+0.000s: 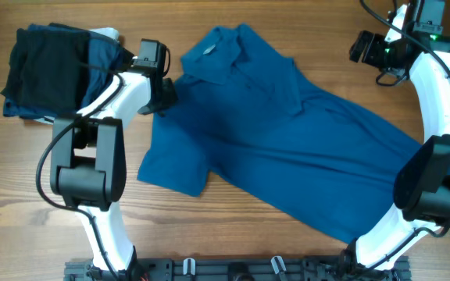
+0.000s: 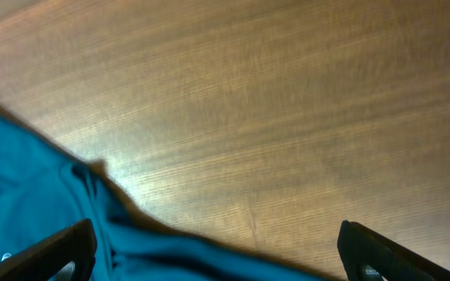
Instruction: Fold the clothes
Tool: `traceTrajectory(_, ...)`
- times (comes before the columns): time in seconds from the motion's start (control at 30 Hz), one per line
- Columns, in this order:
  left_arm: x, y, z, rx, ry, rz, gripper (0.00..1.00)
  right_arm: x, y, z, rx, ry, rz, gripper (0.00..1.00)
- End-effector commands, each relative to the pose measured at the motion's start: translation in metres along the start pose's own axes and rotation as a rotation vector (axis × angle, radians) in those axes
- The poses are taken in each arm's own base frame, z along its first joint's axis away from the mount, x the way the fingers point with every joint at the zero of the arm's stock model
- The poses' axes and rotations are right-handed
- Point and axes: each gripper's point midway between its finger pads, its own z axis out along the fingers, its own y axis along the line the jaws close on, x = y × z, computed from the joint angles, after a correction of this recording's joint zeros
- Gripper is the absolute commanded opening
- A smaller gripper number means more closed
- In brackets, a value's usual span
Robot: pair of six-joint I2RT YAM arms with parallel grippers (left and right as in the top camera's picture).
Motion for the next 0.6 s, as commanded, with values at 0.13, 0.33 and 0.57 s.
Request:
traceTrajectory(0.13,-0.041,0.001,-0.123,0.107,-0.265,-0.056,0.13,-0.003,0.073,-0.015,-0.344,-0.034,-0.214,0.79)
traceTrajectory(0.33,-0.045,-0.001,-0.163,0.163,-0.335,-0.06,0.97,0.003,0.149,0.005,-0.302,-0.132,-0.537,0.75)
traceTrajectory(0.57,-0.035,0.004,-0.159,0.14,-0.29,-0.056,1.0,0.019,0.176,0.072,-0.295,-0.148,-0.668,0.72)
